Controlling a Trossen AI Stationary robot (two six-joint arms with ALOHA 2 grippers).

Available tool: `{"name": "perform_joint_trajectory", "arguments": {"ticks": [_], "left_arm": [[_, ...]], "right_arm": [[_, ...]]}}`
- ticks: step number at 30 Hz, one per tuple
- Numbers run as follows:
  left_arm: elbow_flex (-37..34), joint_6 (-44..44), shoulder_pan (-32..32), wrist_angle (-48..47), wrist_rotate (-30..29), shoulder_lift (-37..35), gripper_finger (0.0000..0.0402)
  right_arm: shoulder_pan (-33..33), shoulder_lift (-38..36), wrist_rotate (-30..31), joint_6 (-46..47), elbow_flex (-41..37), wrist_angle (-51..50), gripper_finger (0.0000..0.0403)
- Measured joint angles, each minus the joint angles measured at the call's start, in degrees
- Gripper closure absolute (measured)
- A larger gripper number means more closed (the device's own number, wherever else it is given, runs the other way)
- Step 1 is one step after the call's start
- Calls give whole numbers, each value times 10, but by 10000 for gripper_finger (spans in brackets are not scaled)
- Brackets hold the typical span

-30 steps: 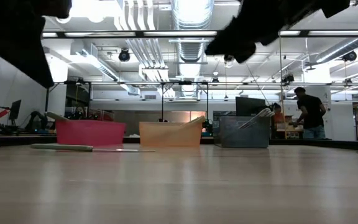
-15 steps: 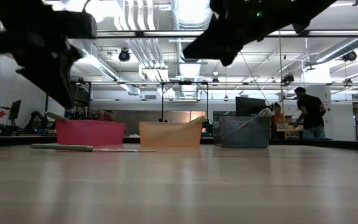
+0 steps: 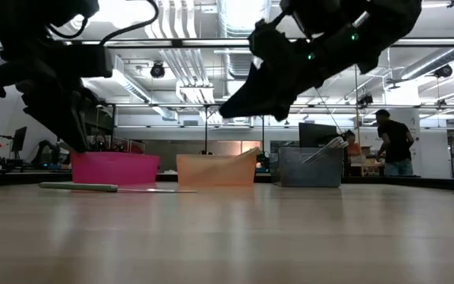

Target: Sort silverware by color (type)

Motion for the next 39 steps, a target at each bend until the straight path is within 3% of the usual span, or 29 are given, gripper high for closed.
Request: {"name": "perform_joint_trajectory", "arguments": {"ticks": [6, 13, 26, 33, 39], "left_arm": [[-44, -5, 0, 38, -11, -42, 396], [-83, 28, 0, 95, -33, -50, 348], [-81, -34, -1, 98, -45, -49, 248], [-81, -43, -1, 99, -46, -46, 215], [-87, -5, 4, 146, -68, -30, 210]], "right_arm": [[-2, 31, 0, 5, 0, 32, 344], [-32, 51, 0, -22, 60, 28, 344], [-39, 79, -19, -101, 271, -242, 344], [-20, 74, -20, -112, 255, -261, 344], [-24, 106, -20, -94, 217, -221, 344]]}}
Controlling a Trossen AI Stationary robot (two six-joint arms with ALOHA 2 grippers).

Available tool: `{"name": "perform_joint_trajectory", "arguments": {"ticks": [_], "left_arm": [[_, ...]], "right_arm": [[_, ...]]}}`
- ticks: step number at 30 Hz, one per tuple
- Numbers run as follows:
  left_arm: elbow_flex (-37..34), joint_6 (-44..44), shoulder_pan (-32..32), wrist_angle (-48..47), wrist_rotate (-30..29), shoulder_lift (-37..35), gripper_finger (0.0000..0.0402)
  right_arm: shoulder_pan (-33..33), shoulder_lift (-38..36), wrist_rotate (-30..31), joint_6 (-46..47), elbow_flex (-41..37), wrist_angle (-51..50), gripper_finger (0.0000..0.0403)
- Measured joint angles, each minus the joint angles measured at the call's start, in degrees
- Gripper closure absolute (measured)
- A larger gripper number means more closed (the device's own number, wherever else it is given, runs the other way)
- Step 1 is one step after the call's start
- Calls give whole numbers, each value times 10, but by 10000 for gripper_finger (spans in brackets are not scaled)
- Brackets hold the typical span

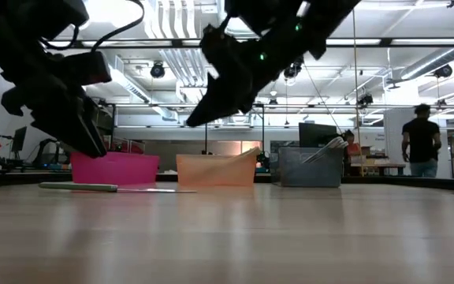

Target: Sort silverware by color (type)

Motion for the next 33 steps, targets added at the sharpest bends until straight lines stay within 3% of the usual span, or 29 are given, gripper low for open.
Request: {"name": "perform_joint_trajectory", "arguments": {"ticks": [19, 25, 33], "left_arm": [[-88, -25, 26, 124, 7, 61, 215], [-114, -49, 26, 169, 10, 70, 249], [-115, -55, 26, 173, 11, 76, 330]], "right_arm": [[-10, 15, 0, 5, -6, 17, 344], [-10, 15, 0, 6, -7, 17, 344], [-10, 15, 0, 6, -7, 20, 344]]}}
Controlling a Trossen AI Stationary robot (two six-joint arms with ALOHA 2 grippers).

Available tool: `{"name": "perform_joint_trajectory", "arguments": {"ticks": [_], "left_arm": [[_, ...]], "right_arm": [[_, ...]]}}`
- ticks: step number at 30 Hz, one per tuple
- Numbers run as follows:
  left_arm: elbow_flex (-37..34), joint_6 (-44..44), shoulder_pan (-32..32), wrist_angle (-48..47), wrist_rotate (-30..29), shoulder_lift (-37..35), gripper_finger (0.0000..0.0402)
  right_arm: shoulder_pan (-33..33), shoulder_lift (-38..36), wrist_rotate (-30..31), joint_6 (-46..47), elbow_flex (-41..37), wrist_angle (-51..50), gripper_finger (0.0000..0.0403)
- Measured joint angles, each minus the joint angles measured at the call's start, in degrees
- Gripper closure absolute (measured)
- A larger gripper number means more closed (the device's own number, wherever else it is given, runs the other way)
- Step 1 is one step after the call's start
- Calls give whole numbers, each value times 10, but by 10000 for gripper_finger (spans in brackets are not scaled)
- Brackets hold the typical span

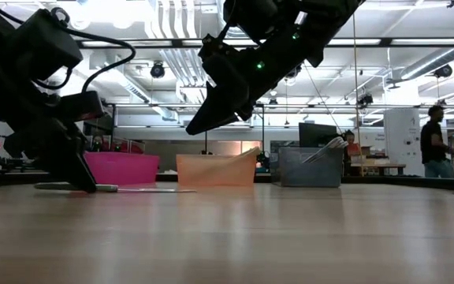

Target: Sort silverware by color (type)

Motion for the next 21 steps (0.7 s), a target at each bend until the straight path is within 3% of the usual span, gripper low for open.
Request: {"name": "perform_joint_trajectory", "arguments": {"ticks": [4, 13, 17, 21], "left_arm": [[0, -7, 0, -1, -4, 0, 372], [-3, -45, -10, 39, -12, -2, 378], [-3, -60, -14, 49, -5, -20, 401], [0, -60, -20, 39, 5, -47, 397]], "right_arm": [[0, 0, 0, 3, 0, 0, 344], [1, 0, 0, 15, 0, -46, 344], [4, 0, 0, 16, -2, -60, 344], [5, -1, 0, 16, -4, -60, 344]]}}
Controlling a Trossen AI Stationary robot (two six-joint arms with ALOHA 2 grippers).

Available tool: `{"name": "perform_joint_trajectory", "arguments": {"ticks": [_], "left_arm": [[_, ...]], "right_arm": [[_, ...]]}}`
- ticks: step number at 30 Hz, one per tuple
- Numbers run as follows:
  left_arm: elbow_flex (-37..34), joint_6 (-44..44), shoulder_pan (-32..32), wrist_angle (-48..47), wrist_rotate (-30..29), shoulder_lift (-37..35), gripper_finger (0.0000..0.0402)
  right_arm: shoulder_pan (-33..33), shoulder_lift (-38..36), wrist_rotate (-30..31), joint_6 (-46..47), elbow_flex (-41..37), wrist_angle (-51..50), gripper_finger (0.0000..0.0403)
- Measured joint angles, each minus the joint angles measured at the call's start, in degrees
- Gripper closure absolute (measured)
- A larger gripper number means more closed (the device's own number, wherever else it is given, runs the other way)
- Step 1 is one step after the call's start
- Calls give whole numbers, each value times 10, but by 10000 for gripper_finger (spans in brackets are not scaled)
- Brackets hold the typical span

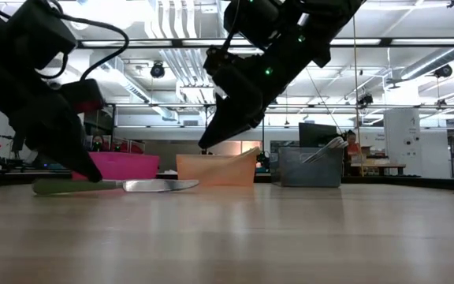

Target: Sort silverware by color (type)

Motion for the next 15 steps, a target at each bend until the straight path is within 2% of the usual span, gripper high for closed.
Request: {"name": "perform_joint_trajectory", "arguments": {"ticks": [5, 15], "left_arm": [[5, -2, -1, -14, 9, -15, 397], [6, -5, -8, -1, 13, 10, 400]], "right_arm": [[0, 0, 0, 0, 0, 2, 344], [0, 2, 0, -1, -9, 39, 344]]}}
